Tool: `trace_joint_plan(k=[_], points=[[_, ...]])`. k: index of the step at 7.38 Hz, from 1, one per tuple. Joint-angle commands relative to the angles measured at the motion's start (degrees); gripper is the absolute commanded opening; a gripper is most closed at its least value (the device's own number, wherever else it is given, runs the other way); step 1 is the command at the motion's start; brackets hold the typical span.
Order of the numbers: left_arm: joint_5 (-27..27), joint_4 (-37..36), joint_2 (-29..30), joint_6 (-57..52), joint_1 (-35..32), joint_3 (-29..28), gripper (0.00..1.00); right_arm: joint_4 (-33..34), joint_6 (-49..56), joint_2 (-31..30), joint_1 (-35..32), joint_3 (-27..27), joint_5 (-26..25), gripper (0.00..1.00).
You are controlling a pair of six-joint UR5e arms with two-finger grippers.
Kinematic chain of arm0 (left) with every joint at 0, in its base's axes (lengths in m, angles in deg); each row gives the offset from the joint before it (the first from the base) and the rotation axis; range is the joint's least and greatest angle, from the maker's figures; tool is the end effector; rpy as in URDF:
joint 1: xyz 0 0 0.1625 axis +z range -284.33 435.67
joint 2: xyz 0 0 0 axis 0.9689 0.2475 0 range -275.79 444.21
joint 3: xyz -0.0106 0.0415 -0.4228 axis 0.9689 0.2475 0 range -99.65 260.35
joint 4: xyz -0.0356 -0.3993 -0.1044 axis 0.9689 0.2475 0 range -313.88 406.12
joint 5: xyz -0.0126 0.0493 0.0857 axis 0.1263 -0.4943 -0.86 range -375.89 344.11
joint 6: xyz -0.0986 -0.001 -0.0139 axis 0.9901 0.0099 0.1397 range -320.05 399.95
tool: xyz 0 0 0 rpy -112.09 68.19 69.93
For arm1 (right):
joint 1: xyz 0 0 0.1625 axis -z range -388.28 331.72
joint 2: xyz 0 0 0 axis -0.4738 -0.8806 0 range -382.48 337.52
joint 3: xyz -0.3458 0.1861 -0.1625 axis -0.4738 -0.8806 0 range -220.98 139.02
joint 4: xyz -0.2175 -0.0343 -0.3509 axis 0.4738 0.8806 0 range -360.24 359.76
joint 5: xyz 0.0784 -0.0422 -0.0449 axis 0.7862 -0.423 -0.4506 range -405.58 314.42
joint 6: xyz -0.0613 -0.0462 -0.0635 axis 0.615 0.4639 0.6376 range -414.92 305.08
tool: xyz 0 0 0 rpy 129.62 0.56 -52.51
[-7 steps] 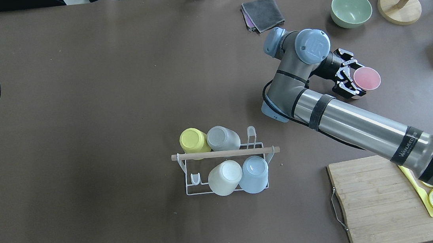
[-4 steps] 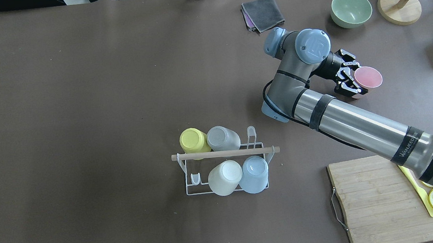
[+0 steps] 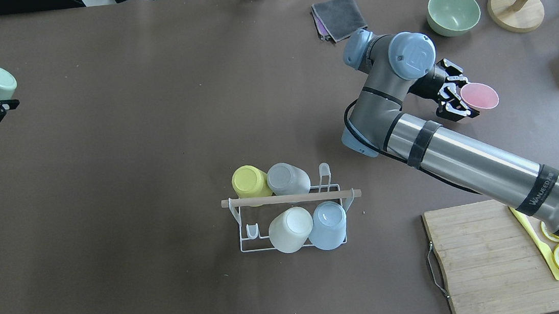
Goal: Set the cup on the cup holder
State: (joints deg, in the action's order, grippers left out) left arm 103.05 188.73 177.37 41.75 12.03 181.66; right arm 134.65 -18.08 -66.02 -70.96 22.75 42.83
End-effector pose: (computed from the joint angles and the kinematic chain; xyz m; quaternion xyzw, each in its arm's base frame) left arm 0.1556 -0.5058 0.4310 0.4682 0.3322 0.3065 0.7592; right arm -0.4409 -0.5916 0.4520 -0.2117 0.0330 -0.6569 0.7229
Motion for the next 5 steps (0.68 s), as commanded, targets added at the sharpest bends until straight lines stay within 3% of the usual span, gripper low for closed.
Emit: trace_joint_plan(k=[1,3,4,5], points=[[6.5,8.5,-0.2,8.2,-0.2,1.5,0.00,0.5,-0.5,-4.9,-2.7,14.1,3.4,0.58],[6.1,23.0,-0.3,8.4,0.4,-0.1,0.00,-0.4,-0.7,-4.4,-7.3,18.1,13.2,0.58],[6.1,29.5,-0.3,8.7,1.7,-0.2,0.00,-3.4,-1.2,-4.5,-9.2,20.1,18.5,0.58],[5.8,35.7,-0.3,8.9,5.0,-0.1,0.00,-11.0,-1.2,-5.7,-12.3,20.4,25.9,0.58]])
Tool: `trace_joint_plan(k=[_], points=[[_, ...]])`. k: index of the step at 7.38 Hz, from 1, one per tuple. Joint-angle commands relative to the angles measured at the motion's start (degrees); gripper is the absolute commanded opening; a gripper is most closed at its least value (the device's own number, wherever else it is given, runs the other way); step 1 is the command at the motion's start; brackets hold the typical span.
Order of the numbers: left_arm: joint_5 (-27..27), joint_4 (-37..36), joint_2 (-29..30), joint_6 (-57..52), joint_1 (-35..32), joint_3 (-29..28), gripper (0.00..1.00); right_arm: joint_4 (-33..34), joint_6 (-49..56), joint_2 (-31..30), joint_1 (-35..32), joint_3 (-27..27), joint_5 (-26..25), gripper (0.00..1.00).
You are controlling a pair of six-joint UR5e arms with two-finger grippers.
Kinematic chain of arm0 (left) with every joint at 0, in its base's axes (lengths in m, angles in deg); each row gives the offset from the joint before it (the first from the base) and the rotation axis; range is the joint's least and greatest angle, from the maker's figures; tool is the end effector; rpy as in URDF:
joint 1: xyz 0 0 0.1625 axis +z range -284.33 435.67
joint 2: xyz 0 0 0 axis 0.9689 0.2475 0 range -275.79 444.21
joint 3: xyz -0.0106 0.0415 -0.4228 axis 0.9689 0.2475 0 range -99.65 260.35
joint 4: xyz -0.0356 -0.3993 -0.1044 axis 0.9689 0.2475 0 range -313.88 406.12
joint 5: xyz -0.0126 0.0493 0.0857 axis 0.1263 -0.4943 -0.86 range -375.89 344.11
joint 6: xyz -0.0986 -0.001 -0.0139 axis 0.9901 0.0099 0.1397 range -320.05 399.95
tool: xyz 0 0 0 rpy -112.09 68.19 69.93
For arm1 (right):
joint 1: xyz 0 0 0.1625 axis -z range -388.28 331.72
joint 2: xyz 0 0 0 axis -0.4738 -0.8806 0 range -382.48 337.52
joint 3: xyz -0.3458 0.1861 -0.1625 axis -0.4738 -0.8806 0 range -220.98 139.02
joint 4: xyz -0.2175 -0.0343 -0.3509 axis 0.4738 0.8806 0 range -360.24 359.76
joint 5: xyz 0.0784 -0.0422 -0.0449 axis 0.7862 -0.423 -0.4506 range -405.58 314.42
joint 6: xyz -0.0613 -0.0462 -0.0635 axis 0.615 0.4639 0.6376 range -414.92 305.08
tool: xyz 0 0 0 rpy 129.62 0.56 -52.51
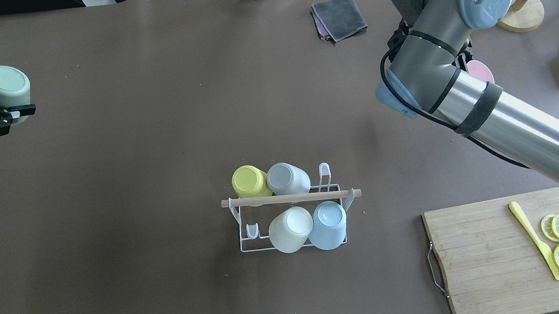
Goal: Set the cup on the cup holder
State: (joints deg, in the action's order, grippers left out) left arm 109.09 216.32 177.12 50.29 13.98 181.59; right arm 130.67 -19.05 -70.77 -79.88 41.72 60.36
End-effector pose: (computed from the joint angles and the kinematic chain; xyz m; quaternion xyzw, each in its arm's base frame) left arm 0.1585 -0.4550 0.3855 0.5925 0.4243 0.3190 0.6060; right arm -0.3485 -0.6101 0.3646 -0.0592 -0.1372 -0.5907 0.7929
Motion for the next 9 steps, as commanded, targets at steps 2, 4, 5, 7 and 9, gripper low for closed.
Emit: trace_joint_plan(k=[2,4,5,7,9], points=[[-10.0,21.5,-0.2,5.6,12.9,0.2,0.00,-18.2,-0.2,-4.8,-7.2,4.7,18.8,0.57],[-22.2,28.1,-1.1,5.7,25.6,1.2,0.00,-28.3,-0.5,-6.6,-11.2,6.0,33.6,0.57],[-26.1,28.7,-1.2,5.2,31.2,3.1,0.00,-34.0,-3.3,-8.6,-12.5,6.0,40.1,0.57],[-32.4,29.0,-0.7,0.4,40.6,3.6,0.00,-50.0,-13.3,-9.5,-13.4,5.5,44.9,0.57],[-33.6,28.5,3.3,-0.3,44.7,2.3,0.00,-64.0,-23.3,-9.5,-13.4,5.3,45.1,0.57]])
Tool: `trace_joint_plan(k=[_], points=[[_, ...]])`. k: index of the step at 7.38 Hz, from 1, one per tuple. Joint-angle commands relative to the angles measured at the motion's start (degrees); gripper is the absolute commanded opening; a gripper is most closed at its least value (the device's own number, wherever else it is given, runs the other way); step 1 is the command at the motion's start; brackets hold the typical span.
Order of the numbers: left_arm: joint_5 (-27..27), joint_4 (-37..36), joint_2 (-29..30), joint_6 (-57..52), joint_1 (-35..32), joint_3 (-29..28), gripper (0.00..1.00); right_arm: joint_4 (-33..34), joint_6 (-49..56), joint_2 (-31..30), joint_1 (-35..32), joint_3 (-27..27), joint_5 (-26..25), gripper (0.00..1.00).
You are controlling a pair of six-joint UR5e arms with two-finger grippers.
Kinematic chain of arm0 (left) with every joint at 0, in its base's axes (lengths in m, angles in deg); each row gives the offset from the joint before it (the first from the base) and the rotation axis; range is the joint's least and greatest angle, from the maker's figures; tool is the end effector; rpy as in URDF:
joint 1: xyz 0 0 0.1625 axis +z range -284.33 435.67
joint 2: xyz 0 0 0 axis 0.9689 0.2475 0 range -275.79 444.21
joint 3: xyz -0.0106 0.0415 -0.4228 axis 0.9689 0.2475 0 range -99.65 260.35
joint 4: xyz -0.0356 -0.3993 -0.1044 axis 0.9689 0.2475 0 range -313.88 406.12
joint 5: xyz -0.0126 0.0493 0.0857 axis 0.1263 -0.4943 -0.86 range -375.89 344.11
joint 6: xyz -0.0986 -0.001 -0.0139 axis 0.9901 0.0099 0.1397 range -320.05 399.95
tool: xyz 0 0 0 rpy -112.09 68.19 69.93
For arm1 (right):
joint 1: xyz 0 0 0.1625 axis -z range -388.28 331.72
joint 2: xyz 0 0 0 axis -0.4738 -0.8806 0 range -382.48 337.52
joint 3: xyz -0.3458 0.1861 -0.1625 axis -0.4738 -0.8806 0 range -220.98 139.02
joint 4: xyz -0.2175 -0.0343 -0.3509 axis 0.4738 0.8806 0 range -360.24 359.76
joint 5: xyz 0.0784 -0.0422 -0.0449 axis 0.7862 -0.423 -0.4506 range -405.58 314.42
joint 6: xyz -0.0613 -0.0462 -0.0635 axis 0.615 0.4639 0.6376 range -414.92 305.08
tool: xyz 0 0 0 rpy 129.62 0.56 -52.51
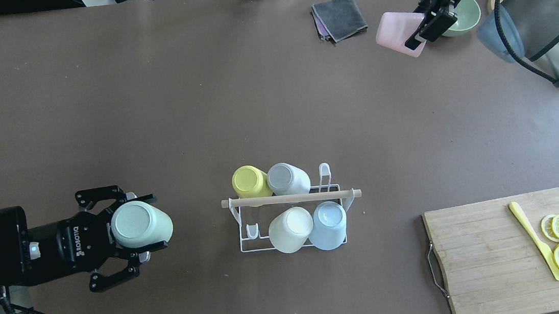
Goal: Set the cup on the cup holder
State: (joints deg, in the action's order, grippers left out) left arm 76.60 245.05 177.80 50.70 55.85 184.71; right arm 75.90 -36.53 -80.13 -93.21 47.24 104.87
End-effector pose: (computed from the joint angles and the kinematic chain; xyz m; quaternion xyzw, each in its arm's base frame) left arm 0.3509 -0.2636 0.3263 0.6740 0.5878 0.2385 0.3786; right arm -0.2420 -0.6272 0.2873 0.2990 -0.4843 -0.4730 0.6725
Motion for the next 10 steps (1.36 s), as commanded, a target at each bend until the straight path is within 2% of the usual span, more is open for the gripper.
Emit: trace_joint_plan(k=[1,2,3,4,5,7,8,10], points=[[-1.3,-0.7,6.0,-0.6,3.4,-2.6,0.00,-13.3,-6.8,-0.4,-0.1,-0.3,0.5,0.57],[-1.1,-2.6,8.8,-0.2,3.5,-3.7,0.00,-13.9,-6.7,0.4,-0.1,-0.2,0.1,0.57],[-0.9,-5.5,11.0,0.0,4.2,-3.9,0.00,-15.5,-6.8,0.5,-0.1,0.1,-2.4,0.56],[-0.9,-6.6,13.1,-0.1,4.2,-6.0,0.00,-15.2,-7.8,0.5,0.2,-0.3,-6.4,0.50],[-0.9,-6.6,14.8,0.0,4.2,-7.7,0.00,-16.5,-12.7,2.1,0.9,-1.5,-8.3,0.50],[-0.8,-6.7,17.8,-0.5,4.3,-11.2,0.00,-18.0,-13.6,3.0,3.0,-2.2,-17.3,0.50],[-0.9,-6.7,18.4,-0.6,4.3,-11.7,0.00,-18.1,-13.6,3.6,3.6,-2.4,-19.7,0.50],[-1.0,-6.6,18.7,-0.7,4.3,-13.7,0.00,-18.1,-12.9,2.8,3.4,-2.9,-20.5,0.50]])
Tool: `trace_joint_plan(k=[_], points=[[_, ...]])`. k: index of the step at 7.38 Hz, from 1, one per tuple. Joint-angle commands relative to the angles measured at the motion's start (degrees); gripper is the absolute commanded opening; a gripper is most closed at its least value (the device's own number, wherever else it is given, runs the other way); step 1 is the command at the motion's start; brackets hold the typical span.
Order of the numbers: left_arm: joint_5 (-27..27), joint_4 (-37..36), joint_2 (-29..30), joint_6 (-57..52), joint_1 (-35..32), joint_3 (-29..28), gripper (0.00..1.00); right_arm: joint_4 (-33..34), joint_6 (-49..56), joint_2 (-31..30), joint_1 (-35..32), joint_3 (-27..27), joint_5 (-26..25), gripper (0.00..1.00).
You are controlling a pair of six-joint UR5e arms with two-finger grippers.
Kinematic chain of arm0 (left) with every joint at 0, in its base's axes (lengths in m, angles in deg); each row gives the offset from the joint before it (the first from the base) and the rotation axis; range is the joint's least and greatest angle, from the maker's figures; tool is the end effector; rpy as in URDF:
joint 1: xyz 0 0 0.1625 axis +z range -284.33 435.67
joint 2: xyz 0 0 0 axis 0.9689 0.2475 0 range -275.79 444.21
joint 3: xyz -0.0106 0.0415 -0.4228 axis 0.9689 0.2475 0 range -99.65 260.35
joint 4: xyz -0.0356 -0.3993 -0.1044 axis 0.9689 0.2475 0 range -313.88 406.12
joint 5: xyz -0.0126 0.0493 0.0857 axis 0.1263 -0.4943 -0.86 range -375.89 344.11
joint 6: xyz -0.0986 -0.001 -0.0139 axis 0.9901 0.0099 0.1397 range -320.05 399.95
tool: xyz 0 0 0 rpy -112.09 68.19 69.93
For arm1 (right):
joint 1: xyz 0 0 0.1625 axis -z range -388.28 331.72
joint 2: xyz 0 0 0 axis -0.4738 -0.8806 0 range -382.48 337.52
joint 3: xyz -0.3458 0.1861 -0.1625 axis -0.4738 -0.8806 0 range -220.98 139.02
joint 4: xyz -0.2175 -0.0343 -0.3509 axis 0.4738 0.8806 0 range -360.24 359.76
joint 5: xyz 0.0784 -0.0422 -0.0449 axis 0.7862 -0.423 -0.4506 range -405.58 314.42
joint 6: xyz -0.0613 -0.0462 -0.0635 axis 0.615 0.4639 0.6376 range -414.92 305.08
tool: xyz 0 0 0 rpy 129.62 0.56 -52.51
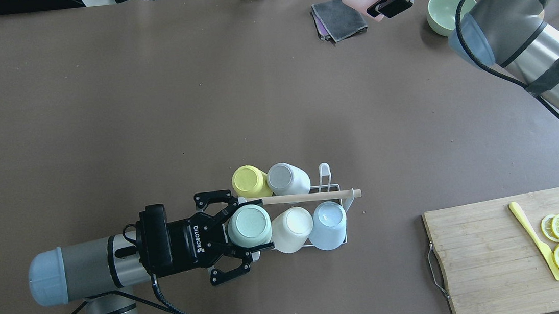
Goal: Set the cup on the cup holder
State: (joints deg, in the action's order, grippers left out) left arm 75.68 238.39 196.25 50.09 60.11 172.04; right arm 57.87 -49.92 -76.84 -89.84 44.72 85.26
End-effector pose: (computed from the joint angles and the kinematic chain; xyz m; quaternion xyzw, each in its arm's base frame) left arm 0.4856 -0.2708 0.2594 0.6549 0.6041 0.2519 0.3779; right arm -0.2711 -0.6434 0.2488 0.4207 -0.3907 -0.4048 0.7117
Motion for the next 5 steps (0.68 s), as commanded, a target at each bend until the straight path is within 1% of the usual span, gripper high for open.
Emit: trace_joint_plan(k=[1,2,3,4,5], points=[[-0.3,0.0,0.4,-0.1,-0.1,-1.3,0.00,-0.7,4.7,-1.2,-0.1,-1.6,-1.6,0.50],[-0.3,0.1,0.6,-0.1,-0.1,-2.3,0.00,-3.4,5.4,-2.0,-0.1,-2.9,-1.6,0.50],[-0.3,0.1,1.0,-0.1,0.0,-2.8,0.00,-7.5,4.9,-2.8,-0.1,-3.4,-1.1,0.50],[-0.3,0.2,1.7,-0.1,0.1,-4.0,0.00,-15.0,4.7,-3.6,-0.1,-5.3,0.6,0.48],[-0.2,0.2,1.7,-0.1,0.1,-4.2,0.00,-21.4,0.9,-3.8,-0.1,-6.5,2.6,0.46]])
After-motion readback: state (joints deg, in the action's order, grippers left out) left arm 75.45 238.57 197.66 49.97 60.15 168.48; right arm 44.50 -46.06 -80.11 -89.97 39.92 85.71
